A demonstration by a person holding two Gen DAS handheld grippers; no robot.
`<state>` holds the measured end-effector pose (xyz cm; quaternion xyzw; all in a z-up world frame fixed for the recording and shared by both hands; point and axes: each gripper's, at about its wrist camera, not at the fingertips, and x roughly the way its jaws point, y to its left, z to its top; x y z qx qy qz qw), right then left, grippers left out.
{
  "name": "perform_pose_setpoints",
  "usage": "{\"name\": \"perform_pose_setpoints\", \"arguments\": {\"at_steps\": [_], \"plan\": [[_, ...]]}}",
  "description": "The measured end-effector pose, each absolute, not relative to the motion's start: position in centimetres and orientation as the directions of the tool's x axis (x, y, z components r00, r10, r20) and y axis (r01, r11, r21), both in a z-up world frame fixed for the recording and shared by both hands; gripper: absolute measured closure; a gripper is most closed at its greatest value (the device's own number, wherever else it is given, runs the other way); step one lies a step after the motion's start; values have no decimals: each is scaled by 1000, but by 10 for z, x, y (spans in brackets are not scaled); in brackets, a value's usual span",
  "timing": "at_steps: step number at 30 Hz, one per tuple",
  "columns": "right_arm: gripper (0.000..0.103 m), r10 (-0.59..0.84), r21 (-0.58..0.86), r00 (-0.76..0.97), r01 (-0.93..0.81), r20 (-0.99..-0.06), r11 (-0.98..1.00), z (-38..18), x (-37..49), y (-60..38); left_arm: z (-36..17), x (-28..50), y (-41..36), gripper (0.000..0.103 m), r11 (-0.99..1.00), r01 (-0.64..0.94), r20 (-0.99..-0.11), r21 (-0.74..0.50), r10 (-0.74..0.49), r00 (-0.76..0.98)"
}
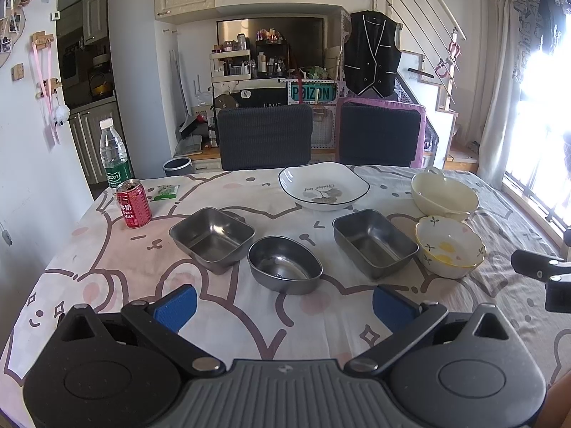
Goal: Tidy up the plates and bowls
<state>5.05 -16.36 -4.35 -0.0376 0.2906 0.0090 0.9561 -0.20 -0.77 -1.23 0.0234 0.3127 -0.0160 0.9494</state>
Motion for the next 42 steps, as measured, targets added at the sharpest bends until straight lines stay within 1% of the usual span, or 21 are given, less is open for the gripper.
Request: {"name": "perform_pose_setpoints", "arguments": {"at_steps": [24, 35, 38, 42], "plan": [[0, -1, -72, 825, -48, -565, 996, -45, 50, -163, -13, -2, -9, 0, 999, 43, -599, 33, -15, 801], [0, -34, -84, 821, -17, -570, 996, -49, 54, -169, -21, 3, 1, 0, 1000, 3, -630, 8, 3, 776], [0, -31, -97, 817, -31, -576, 995, -47, 58, -171, -22, 6, 8, 0, 1000, -15, -632, -14, 3, 775], [0, -11, -132, 823, -78, -568, 988, -39, 70, -174, -21, 5, 17, 0, 991, -93, -592, -95, 19, 806]]}}
